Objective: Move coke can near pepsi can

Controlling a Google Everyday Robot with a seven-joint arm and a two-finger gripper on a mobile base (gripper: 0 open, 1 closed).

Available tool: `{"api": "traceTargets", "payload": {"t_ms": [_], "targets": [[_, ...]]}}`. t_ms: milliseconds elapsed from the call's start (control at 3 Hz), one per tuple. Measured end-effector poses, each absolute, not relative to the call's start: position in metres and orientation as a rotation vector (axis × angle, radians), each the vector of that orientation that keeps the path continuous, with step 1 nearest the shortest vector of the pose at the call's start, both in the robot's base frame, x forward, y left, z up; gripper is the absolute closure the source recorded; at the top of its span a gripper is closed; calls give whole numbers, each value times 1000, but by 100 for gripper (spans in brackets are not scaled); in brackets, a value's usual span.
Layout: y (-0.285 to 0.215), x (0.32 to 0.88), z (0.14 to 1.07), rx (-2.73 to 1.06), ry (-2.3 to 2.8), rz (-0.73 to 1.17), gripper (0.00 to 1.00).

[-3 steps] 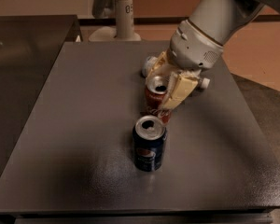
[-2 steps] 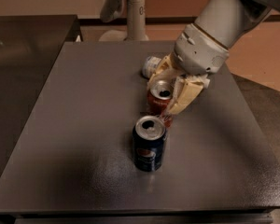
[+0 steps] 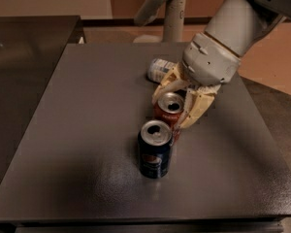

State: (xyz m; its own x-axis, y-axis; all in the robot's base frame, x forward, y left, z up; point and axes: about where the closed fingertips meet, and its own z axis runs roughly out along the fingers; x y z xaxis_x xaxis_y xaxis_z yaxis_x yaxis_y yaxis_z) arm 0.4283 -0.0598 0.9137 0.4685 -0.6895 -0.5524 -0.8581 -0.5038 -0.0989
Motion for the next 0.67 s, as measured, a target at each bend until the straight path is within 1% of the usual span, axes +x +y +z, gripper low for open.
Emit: {"api": "traceTargets", "payload": {"t_ms": [333, 667], "targets": [[-61, 426, 915, -2389, 1263, 647, 11], [-64, 429, 915, -2389, 1269, 641, 0]]}}
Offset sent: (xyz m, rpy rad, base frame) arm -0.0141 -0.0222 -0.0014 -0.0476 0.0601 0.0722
